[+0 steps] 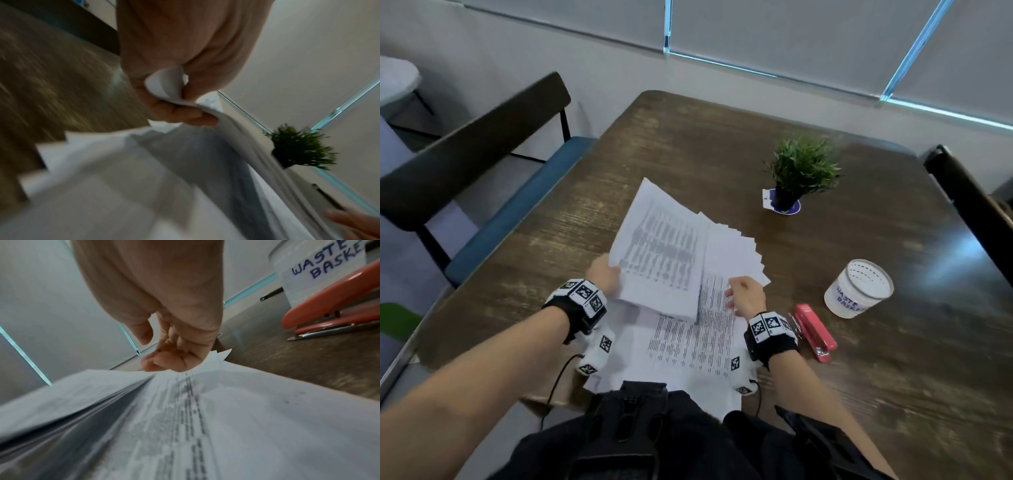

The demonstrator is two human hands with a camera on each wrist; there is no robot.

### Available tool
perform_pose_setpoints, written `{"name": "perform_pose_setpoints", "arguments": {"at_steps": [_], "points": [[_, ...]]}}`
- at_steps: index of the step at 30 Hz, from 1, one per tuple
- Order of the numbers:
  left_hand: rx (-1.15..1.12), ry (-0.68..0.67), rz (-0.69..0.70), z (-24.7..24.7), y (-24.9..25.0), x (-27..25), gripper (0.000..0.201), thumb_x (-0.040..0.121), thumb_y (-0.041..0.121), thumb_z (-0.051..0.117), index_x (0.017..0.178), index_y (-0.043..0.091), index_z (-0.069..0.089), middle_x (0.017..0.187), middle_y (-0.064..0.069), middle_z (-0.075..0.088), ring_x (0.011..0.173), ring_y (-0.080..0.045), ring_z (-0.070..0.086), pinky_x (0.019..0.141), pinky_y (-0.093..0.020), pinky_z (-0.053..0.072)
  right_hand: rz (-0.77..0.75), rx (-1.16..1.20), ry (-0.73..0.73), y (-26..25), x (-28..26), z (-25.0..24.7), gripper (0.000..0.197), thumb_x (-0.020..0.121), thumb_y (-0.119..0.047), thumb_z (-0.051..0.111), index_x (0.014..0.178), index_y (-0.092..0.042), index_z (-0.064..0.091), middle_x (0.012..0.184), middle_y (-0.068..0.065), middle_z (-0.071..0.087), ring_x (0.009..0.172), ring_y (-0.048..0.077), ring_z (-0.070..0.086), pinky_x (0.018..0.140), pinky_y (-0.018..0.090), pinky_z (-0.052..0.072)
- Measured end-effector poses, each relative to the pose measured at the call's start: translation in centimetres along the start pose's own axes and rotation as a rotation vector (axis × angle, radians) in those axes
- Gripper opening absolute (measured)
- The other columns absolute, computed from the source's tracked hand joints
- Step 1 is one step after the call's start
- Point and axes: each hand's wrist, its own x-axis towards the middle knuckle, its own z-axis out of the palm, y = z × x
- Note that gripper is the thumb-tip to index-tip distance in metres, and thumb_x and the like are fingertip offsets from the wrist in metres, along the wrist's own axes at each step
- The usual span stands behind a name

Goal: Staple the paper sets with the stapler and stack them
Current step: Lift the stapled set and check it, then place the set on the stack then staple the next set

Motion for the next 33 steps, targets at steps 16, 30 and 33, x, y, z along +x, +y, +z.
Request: {"name": "perform_pose_setpoints", "arguments": {"at_steps": [16,30,33], "points": [[0.275,0.268,-0.136,-11.7,-10.9,8.3,0.025,0.099,0.019,0.049,0.114,-0.001,0.056,0.114,-0.029,0.060,0.104,-0.046,0.057,0.087,-0.046,0.045,0.016,-0.576,0.065,2.5,-0.7,2.3,0.027,0.094,-0.022,0.055,0.118,-0.012,0.050,0.111,0.010,0.064,0.098,0.026,0.060,0.076,0.027,0.042],[0.547,-0.020,0.008,-9.0,-11.6,8.0,0.093,0.080,0.068,0.060,0.150,0.017,0.029,0.161,-0.008,0.015,0.147,-0.030,0.014,0.115,-0.050,0.024,0.043,-0.660,0.081,1.6,-1.3,3.3,0.045,0.093,-0.039,0.059,0.122,-0.008,0.045,0.119,0.013,0.056,0.099,0.028,0.058,0.080,0.033,0.045],[0.561,-0.056,-0.017,-9.7,-11.2,8.7,0.103,0.075,0.069,0.065,0.152,0.014,0.025,0.161,-0.011,0.011,0.148,-0.030,0.011,0.118,-0.048,0.022,0.043,-0.665,0.068,1.4,-1.7,3.4,0.062,0.086,-0.052,0.065,0.125,-0.009,0.044,0.120,0.010,0.053,0.104,0.028,0.059,0.085,0.036,0.048]]}}
